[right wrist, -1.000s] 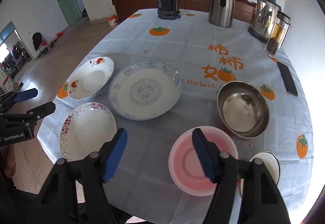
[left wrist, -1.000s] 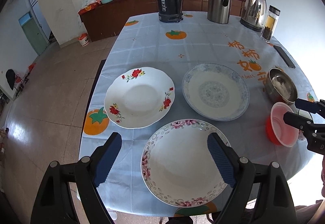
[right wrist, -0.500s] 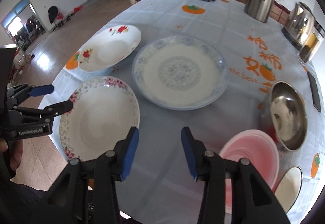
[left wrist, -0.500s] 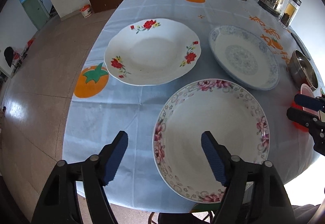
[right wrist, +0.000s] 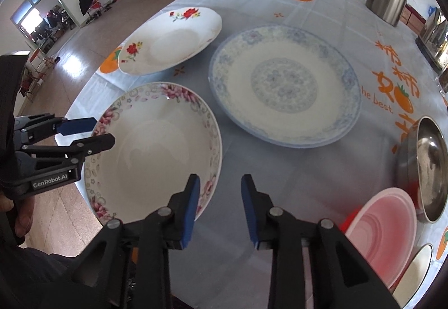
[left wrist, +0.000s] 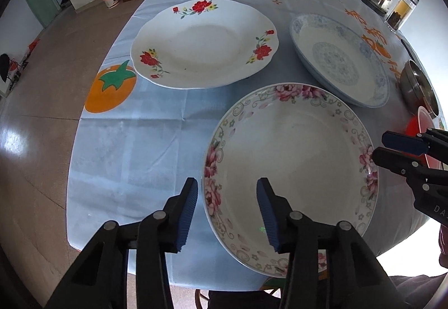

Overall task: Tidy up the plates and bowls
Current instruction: 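Close left gripper on the plate rim while right gripper grips the opposite rim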

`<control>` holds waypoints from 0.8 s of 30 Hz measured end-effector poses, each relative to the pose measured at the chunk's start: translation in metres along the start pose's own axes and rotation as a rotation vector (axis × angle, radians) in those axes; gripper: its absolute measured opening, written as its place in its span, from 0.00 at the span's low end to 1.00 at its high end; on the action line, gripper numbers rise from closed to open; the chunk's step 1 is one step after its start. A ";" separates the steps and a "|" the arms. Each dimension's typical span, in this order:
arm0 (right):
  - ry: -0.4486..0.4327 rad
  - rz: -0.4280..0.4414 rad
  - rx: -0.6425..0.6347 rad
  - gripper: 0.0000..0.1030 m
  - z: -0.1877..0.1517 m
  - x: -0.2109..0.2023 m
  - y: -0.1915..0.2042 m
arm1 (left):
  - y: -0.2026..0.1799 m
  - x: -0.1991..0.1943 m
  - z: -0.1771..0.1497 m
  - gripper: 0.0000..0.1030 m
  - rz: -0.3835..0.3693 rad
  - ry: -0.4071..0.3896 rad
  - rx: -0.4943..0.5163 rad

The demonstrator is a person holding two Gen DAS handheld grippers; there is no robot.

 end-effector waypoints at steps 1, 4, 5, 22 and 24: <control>0.007 0.002 -0.001 0.26 0.000 0.002 0.001 | 0.000 0.000 -0.001 0.42 0.001 -0.001 0.002; 0.024 0.015 -0.004 0.22 -0.002 0.008 0.002 | 0.001 0.001 -0.001 0.40 0.003 -0.004 0.002; 0.030 0.019 -0.006 0.20 -0.002 0.010 0.003 | 0.001 0.001 -0.001 0.39 0.005 -0.005 0.001; 0.066 0.058 -0.018 0.11 -0.008 0.026 0.013 | 0.008 0.011 -0.006 0.24 0.020 0.016 0.000; 0.066 0.049 -0.024 0.12 -0.007 0.025 0.013 | 0.006 0.012 -0.006 0.23 0.019 0.017 0.002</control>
Point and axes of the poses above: each gripper's, at about its wrist camera, not at the fingertips, and x roughly the way its jaws point, y to its left, z to its top, the point moved 8 cm from there along x, roughly the way its jaws point, and after that the axes turned 4 degrees about -z, right-handed, at the moved point
